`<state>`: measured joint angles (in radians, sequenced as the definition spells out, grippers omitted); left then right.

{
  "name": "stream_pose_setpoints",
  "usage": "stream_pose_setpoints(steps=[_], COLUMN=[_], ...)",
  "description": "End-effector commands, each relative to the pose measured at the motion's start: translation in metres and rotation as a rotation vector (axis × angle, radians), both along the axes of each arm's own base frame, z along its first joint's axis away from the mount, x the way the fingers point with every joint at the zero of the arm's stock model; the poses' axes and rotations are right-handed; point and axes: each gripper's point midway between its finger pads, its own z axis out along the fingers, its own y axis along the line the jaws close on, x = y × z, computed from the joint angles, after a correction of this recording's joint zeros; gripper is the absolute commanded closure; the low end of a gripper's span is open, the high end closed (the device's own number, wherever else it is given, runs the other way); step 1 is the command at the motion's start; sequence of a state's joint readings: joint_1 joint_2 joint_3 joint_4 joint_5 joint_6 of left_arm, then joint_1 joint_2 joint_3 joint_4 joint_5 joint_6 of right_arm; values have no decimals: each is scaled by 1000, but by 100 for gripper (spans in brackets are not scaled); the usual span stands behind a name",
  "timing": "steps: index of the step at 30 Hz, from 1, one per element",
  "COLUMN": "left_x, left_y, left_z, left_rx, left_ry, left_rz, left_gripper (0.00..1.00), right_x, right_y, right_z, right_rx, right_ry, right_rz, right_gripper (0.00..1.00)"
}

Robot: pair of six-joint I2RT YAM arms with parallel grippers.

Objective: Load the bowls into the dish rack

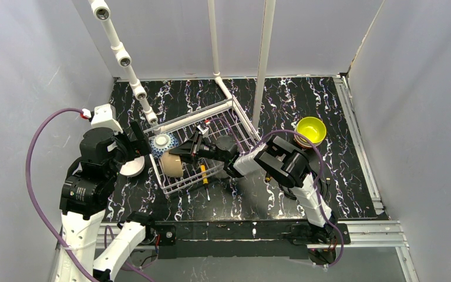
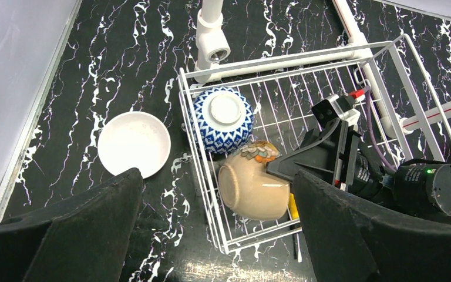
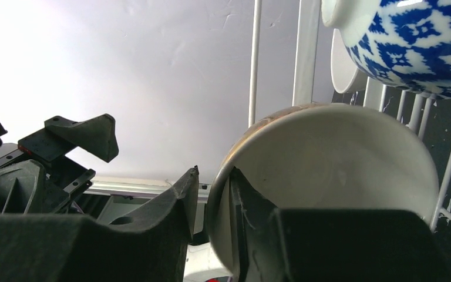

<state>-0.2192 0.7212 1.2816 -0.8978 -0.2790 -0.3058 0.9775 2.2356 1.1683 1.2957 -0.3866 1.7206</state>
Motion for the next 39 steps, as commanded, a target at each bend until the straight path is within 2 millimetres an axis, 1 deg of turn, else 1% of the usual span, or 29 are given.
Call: stream_pose_setpoints(steps=[1, 4, 8, 9, 11, 13, 15, 18, 19, 22, 25, 26, 27, 29, 32, 33, 35, 36, 39], left_x=[0, 0, 0, -1, 0, -1, -1, -2, -2, -5, -8, -9, -10, -12, -17, -20, -28, -31, -39], left_y=[0, 0, 1, 1, 2, 2, 2, 2, 3, 6, 12, 13, 14, 16, 22, 29, 46, 51, 56], left_z=[-4, -4, -1, -1, -1, 0, 0, 1, 1, 4, 8, 10, 11, 15, 19, 22, 28, 32, 46], left_rx=[14, 16, 20, 21, 21, 22, 23, 25, 24, 30, 35, 33, 33, 31, 33, 33, 47, 48, 29], left_ry=[19, 19, 15, 15, 15, 14, 14, 12, 11, 2, -15, -23, -29, -44, -63, -66, -63, -69, -118], left_rz=[-8, -8, -5, -4, -4, -4, -4, -3, -1, 11, 41, 50, 55, 62, 92, 138, 249, 277, 308], left_gripper=[2, 2, 2, 2, 2, 2, 2, 2, 2, 2, 2, 2, 2, 2, 2, 2, 2, 2, 2], right_x=[8, 12, 18, 18, 20, 19, 19, 17, 16, 16, 16, 16, 16, 11, 0, -5, -13, -20, -35], right_y=[-8, -9, -9, -9, -7, -6, -4, -1, -1, -2, -3, -4, -3, -5, -9, -13, -15, -14, -11], right_z=[-9, -12, -14, -13, -11, -7, 0, 11, 14, 24, 27, 29, 36, 36, 28, 19, 12, 8, -4], right_rx=[-10, -24, -50, -54, -61, -65, -71, -101, -116, -173, -285, -325, -358, -474, -634, -687, -731, -747, -796], right_ry=[-11, -2, 2, -1, -15, -43, -88, -169, -201, -352, -528, -602, -682, -861, -1111, -1171, -1300, -1353, -1499], right_rz=[-37, -41, -44, -43, -40, -33, -27, -15, -12, -18, -17, -12, -10, 17, 90, 138, 207, 250, 370], right_gripper=[66, 68, 85, 88, 89, 88, 82, 69, 67, 63, 62, 61, 61, 60, 58, 57, 55, 54, 53])
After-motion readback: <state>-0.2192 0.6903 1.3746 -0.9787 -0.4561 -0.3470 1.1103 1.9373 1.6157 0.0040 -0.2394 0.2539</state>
